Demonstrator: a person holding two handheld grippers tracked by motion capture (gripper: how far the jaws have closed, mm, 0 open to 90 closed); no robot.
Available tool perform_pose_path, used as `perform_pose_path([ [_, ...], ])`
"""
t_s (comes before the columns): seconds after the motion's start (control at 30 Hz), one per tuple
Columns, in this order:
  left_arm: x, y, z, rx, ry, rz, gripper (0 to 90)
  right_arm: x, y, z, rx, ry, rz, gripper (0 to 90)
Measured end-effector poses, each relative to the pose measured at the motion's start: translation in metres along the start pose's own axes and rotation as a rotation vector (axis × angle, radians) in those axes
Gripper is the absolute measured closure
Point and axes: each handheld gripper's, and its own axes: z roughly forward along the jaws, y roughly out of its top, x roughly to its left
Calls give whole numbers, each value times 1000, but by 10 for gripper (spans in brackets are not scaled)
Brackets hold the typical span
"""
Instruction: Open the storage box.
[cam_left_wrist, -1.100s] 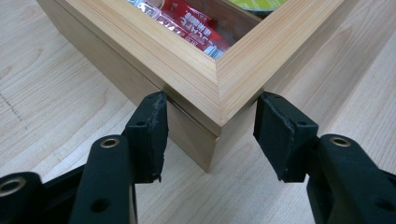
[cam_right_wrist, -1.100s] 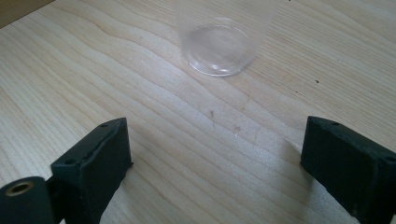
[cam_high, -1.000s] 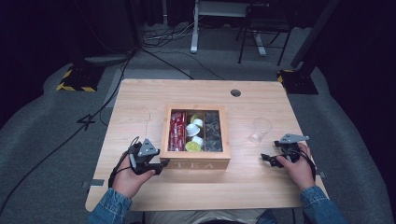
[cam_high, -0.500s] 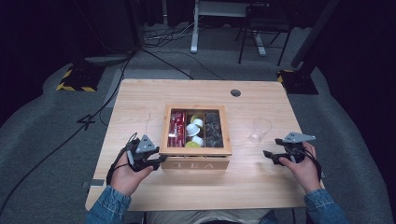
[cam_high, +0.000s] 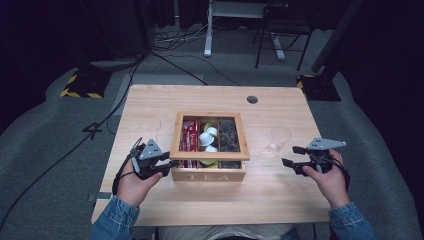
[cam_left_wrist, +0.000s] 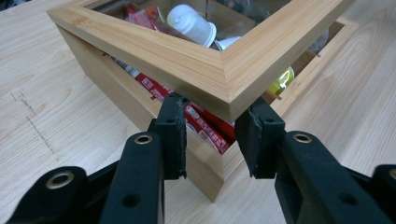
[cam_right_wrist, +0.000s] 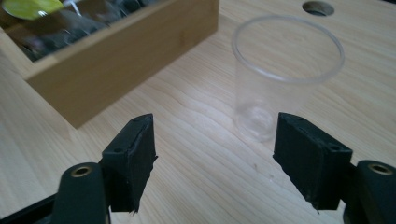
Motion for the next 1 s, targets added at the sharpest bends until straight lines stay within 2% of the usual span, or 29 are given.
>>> perform_pose_path([
  [0.1,1,0,0,-19,-1,-11,639,8,10,-3,-35,27,-15,295],
  [0.23,-1,1,-1,-13,3,-16,638,16,22,-4,-68,59,-21,291],
  [0.27,-1,1,-1,-15,9,-7,637,17,25,-3,-77,57,-28,291],
  [0.5,-1,3,-4,-47,8,-20,637,31,45,-2,-114,81,-64,280],
  [0.6,-2,4,-4,-39,16,-11,637,40,53,0,-135,96,-71,280],
  [0.73,-2,4,-5,-49,15,-21,637,54,62,6,-144,116,-102,280],
  [0.83,-2,5,-6,-53,16,-18,637,65,68,12,-129,143,-143,279],
  [0.93,-1,6,-6,-55,14,-19,640,77,75,17,-102,144,-204,265],
  [1.0,0,8,-6,-62,18,-15,644,79,76,19,-100,148,-212,264],
])
